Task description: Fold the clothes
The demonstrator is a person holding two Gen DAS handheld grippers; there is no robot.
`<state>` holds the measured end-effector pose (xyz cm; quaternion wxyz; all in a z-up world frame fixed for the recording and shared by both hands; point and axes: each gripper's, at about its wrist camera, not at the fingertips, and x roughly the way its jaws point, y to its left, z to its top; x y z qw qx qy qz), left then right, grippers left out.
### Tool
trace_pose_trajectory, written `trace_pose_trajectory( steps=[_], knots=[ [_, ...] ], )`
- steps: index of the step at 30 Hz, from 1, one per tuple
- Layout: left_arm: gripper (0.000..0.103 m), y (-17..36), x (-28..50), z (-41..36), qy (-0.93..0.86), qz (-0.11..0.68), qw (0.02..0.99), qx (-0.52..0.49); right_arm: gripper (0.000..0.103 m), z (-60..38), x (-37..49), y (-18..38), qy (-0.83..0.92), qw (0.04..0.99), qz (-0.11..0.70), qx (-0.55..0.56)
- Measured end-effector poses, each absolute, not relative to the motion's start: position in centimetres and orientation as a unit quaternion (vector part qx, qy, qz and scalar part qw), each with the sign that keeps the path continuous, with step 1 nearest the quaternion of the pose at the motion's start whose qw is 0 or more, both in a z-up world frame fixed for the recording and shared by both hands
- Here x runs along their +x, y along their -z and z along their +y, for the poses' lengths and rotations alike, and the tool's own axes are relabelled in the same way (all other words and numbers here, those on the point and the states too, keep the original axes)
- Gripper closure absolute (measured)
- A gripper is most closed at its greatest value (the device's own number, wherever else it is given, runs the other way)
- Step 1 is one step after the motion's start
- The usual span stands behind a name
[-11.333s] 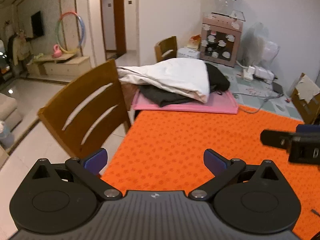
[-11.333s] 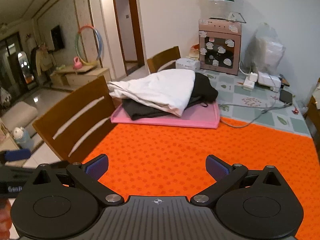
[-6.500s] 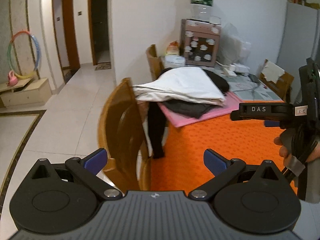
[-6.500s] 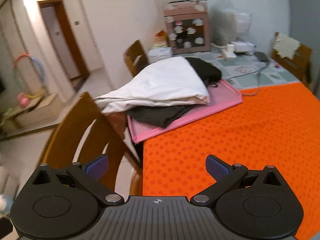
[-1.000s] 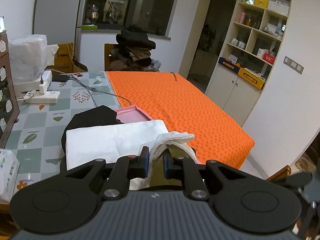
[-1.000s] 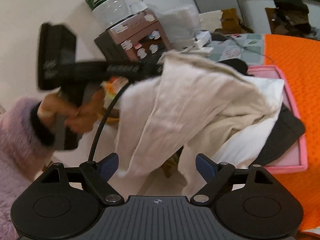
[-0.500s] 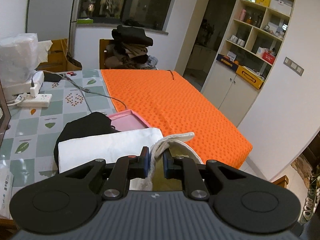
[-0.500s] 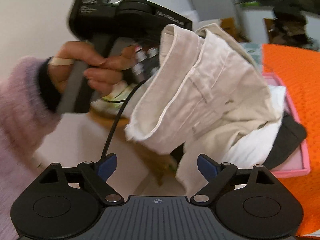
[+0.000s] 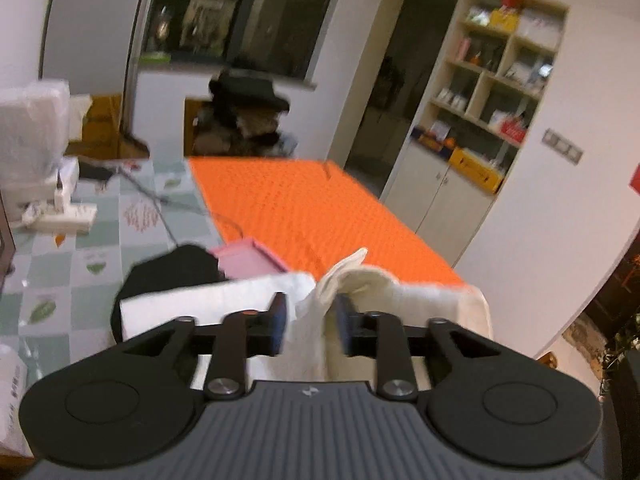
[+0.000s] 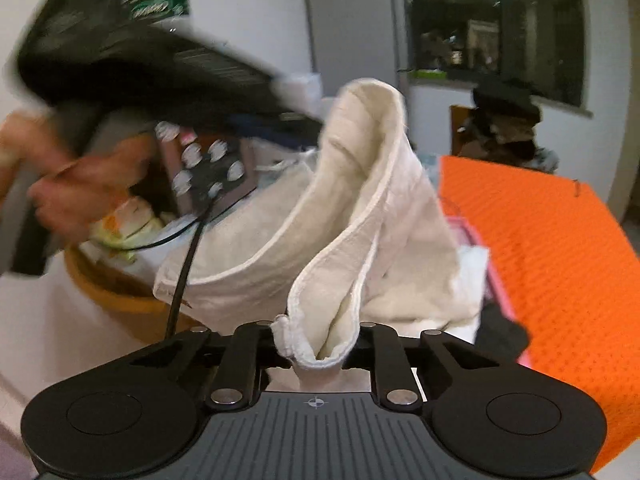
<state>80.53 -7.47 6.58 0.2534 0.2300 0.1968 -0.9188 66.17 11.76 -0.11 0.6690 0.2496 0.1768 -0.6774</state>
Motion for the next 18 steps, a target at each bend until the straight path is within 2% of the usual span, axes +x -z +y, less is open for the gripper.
trace_pose_trajectory(
  steps=[6, 12, 18],
  knots=[
    [0.044, -8.5, 86.8, -6.0, 0.92, 0.185, 0.281, 0.199, 0.084, 9.2, 63.4, -3.0, 0.703, 0.657, 0.158, 0.221],
    [0.044, -9.3, 92.3, -5.6, 0.908, 0.211, 0.321, 0.168, 0.084, 4.9, 58.8, -6.5, 0.724, 0.643, 0.132, 0.212],
    [0.044, -8.8, 93.8, -6.9, 0.895, 0.216, 0.349, 0.175, 0.084, -1.2, 53.8, -9.6, 0.751, 0.625, 0.097, 0.19]
  ],
)
